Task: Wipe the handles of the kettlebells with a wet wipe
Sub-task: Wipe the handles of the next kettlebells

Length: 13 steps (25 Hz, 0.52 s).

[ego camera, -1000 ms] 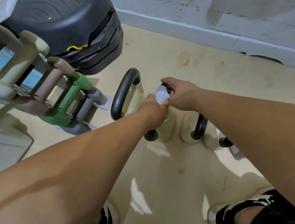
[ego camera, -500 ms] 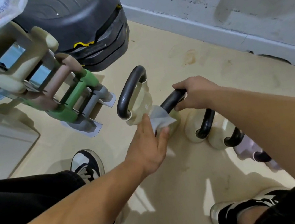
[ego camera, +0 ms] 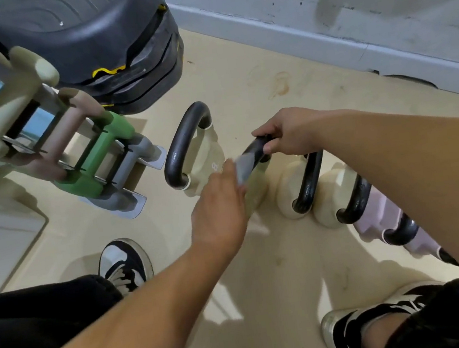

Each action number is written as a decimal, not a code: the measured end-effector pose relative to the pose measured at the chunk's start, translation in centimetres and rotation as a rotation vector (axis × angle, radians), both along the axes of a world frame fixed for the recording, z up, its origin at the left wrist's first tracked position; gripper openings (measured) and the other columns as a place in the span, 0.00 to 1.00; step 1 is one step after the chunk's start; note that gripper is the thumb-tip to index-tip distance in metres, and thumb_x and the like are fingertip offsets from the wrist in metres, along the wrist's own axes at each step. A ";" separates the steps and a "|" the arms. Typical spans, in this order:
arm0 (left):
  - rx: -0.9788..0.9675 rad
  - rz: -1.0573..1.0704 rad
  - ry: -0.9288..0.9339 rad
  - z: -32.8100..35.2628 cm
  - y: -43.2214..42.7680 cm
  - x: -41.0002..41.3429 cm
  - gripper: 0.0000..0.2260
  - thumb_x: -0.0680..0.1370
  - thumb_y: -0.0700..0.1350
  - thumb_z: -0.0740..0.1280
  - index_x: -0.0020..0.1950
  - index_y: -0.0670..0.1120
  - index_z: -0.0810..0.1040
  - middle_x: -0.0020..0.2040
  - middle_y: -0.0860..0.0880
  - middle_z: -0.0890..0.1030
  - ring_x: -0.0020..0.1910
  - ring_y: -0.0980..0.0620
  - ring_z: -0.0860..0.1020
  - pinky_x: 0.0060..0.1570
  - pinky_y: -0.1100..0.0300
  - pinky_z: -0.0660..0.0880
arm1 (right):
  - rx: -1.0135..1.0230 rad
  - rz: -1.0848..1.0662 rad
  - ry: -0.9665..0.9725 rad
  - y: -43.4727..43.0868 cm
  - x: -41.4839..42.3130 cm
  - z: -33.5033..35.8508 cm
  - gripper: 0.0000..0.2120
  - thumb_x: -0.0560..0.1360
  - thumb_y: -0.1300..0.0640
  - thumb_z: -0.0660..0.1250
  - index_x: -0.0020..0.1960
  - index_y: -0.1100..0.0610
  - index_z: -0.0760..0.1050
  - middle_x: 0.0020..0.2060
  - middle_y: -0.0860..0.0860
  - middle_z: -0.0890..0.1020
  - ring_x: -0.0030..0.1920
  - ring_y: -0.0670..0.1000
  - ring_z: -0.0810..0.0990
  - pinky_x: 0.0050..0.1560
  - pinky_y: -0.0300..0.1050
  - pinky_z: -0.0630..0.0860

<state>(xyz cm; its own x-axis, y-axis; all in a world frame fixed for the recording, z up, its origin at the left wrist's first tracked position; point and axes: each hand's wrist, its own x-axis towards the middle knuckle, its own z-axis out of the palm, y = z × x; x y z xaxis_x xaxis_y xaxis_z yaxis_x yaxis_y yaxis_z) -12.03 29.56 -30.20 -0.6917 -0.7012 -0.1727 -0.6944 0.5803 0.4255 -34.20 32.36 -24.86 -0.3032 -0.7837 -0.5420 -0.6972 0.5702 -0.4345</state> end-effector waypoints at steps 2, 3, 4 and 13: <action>0.049 0.059 0.008 -0.6 0.8 3.4 0.21 0.84 0.50 0.55 0.76 0.50 0.58 0.62 0.50 0.71 0.59 0.48 0.72 0.53 0.52 0.72 | -0.003 -0.007 0.026 -0.2 0.2 -0.1 0.23 0.80 0.51 0.68 0.74 0.44 0.72 0.68 0.46 0.78 0.67 0.51 0.75 0.67 0.44 0.68; 0.069 0.089 0.006 -0.5 0.9 3.8 0.18 0.84 0.49 0.56 0.73 0.49 0.61 0.61 0.50 0.71 0.59 0.47 0.73 0.53 0.53 0.72 | -0.006 -0.011 0.029 -0.2 0.3 -0.2 0.23 0.81 0.51 0.67 0.75 0.44 0.71 0.69 0.46 0.77 0.68 0.52 0.74 0.69 0.45 0.67; 0.080 0.131 0.007 -0.2 0.7 3.1 0.14 0.83 0.47 0.57 0.69 0.48 0.65 0.59 0.49 0.72 0.58 0.46 0.73 0.51 0.51 0.72 | -0.004 -0.008 0.031 -0.2 0.3 -0.2 0.23 0.81 0.51 0.67 0.75 0.44 0.70 0.70 0.47 0.76 0.69 0.52 0.73 0.70 0.45 0.66; -0.013 -0.035 -0.233 2.7 -1.7 -8.5 0.19 0.79 0.37 0.61 0.70 0.45 0.63 0.59 0.45 0.72 0.55 0.42 0.78 0.47 0.50 0.73 | 0.151 0.058 -0.011 -0.6 1.1 1.2 0.23 0.82 0.54 0.56 0.77 0.47 0.66 0.73 0.50 0.72 0.70 0.56 0.71 0.70 0.49 0.67</action>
<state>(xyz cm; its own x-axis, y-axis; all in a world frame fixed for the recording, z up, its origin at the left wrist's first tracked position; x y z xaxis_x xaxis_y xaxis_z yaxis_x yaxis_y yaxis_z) -20.51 27.83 -27.49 -0.6579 -0.6809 -0.3218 -0.7526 0.6099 0.2482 -33.08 31.74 -23.62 -0.2533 -0.7094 -0.6577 -0.7266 0.5884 -0.3548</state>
